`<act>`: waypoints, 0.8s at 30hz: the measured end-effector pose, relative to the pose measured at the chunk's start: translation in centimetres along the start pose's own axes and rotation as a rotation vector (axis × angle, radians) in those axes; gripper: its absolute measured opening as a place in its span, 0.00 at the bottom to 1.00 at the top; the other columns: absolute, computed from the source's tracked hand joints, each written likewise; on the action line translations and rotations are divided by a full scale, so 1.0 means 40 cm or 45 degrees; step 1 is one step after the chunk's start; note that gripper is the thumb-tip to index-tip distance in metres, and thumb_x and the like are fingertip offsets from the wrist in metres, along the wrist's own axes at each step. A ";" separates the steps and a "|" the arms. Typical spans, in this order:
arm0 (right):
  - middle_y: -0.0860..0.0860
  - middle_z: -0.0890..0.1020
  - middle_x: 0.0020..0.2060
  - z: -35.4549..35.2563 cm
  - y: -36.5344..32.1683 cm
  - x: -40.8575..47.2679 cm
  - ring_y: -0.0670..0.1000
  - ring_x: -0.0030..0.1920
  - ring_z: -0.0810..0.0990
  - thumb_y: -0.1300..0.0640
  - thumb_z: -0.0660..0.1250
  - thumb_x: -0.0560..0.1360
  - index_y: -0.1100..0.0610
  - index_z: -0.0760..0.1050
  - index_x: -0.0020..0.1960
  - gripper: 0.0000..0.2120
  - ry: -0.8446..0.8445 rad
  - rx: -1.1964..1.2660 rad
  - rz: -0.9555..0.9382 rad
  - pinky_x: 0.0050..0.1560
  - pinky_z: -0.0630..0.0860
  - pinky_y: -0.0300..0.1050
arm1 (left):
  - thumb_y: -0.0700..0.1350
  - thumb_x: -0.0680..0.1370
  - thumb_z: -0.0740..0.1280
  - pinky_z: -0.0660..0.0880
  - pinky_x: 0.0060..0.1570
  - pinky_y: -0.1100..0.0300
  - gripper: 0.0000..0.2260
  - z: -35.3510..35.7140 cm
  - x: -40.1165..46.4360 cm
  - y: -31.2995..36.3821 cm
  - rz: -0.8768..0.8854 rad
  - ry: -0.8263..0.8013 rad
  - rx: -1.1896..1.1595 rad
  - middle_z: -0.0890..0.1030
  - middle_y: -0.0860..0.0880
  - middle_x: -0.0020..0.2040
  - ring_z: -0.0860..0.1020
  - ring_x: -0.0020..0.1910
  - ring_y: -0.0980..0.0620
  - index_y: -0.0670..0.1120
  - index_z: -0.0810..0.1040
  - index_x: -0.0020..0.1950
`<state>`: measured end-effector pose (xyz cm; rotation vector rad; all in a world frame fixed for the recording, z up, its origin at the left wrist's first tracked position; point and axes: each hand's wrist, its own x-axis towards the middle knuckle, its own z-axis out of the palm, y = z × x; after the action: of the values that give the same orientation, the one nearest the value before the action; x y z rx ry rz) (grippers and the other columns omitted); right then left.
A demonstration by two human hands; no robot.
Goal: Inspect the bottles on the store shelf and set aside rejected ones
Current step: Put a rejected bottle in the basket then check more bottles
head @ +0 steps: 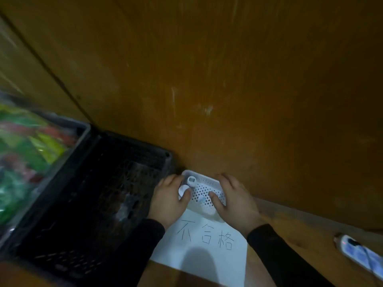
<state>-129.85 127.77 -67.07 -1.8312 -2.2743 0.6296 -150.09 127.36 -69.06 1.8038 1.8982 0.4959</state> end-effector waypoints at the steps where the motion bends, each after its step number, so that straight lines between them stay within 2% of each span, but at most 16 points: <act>1: 0.52 0.68 0.72 -0.078 -0.045 -0.011 0.54 0.69 0.69 0.42 0.59 0.80 0.54 0.65 0.73 0.26 0.014 0.006 -0.022 0.66 0.68 0.47 | 0.55 0.75 0.61 0.72 0.60 0.53 0.21 -0.085 -0.016 0.043 0.007 0.042 -0.014 0.80 0.45 0.59 0.76 0.58 0.44 0.45 0.79 0.62; 4: 0.50 0.65 0.74 -0.329 -0.201 -0.043 0.52 0.72 0.65 0.42 0.58 0.81 0.54 0.63 0.75 0.27 0.076 0.023 -0.085 0.68 0.65 0.44 | 0.59 0.76 0.56 0.69 0.66 0.54 0.27 -0.364 -0.067 0.168 0.010 0.188 -0.057 0.78 0.45 0.63 0.74 0.63 0.46 0.43 0.77 0.65; 8: 0.49 0.66 0.72 -0.666 -0.439 -0.084 0.49 0.71 0.65 0.43 0.59 0.80 0.53 0.65 0.74 0.25 0.258 0.034 -0.264 0.67 0.64 0.42 | 0.56 0.80 0.61 0.65 0.68 0.58 0.22 -0.751 -0.147 0.327 -0.002 0.340 -0.138 0.74 0.49 0.68 0.68 0.69 0.51 0.47 0.73 0.70; 11: 0.51 0.70 0.70 -0.887 -0.621 -0.128 0.48 0.70 0.67 0.44 0.62 0.80 0.55 0.68 0.72 0.24 0.402 0.073 -0.400 0.65 0.64 0.39 | 0.57 0.81 0.61 0.61 0.67 0.63 0.21 -1.016 -0.224 0.423 -0.013 0.420 -0.135 0.70 0.52 0.71 0.65 0.71 0.55 0.50 0.71 0.72; 14: 0.53 0.72 0.68 -1.060 -0.787 -0.179 0.49 0.69 0.68 0.44 0.62 0.79 0.56 0.69 0.70 0.24 0.511 0.168 -0.530 0.66 0.61 0.35 | 0.57 0.81 0.59 0.62 0.62 0.65 0.21 -1.241 -0.316 0.502 -0.046 0.530 -0.134 0.70 0.53 0.71 0.65 0.69 0.57 0.52 0.70 0.72; 16: 0.54 0.73 0.67 -1.148 -0.880 -0.213 0.49 0.68 0.69 0.43 0.60 0.79 0.57 0.70 0.70 0.25 0.549 0.250 -0.635 0.66 0.60 0.32 | 0.56 0.81 0.60 0.65 0.60 0.66 0.20 -1.365 -0.385 0.546 -0.065 0.640 -0.099 0.72 0.52 0.69 0.68 0.67 0.56 0.50 0.71 0.71; 20: 0.54 0.74 0.66 -1.254 -1.035 -0.280 0.50 0.67 0.70 0.43 0.59 0.80 0.58 0.71 0.69 0.25 0.563 0.411 -0.874 0.67 0.62 0.34 | 0.57 0.80 0.57 0.70 0.64 0.54 0.22 -1.547 -0.545 0.607 -0.125 0.847 0.008 0.75 0.50 0.67 0.71 0.67 0.53 0.48 0.73 0.69; 24: 0.56 0.76 0.64 -1.264 -1.148 -0.350 0.51 0.65 0.72 0.43 0.59 0.79 0.60 0.72 0.67 0.26 0.477 0.483 -1.134 0.67 0.60 0.30 | 0.52 0.79 0.63 0.73 0.59 0.55 0.18 -1.632 -0.758 0.655 -0.256 1.103 0.191 0.79 0.48 0.61 0.72 0.62 0.55 0.43 0.78 0.64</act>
<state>-148.67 118.13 -0.63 -0.5843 -2.1910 0.4489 -164.62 102.89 2.04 1.5739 2.6965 1.2331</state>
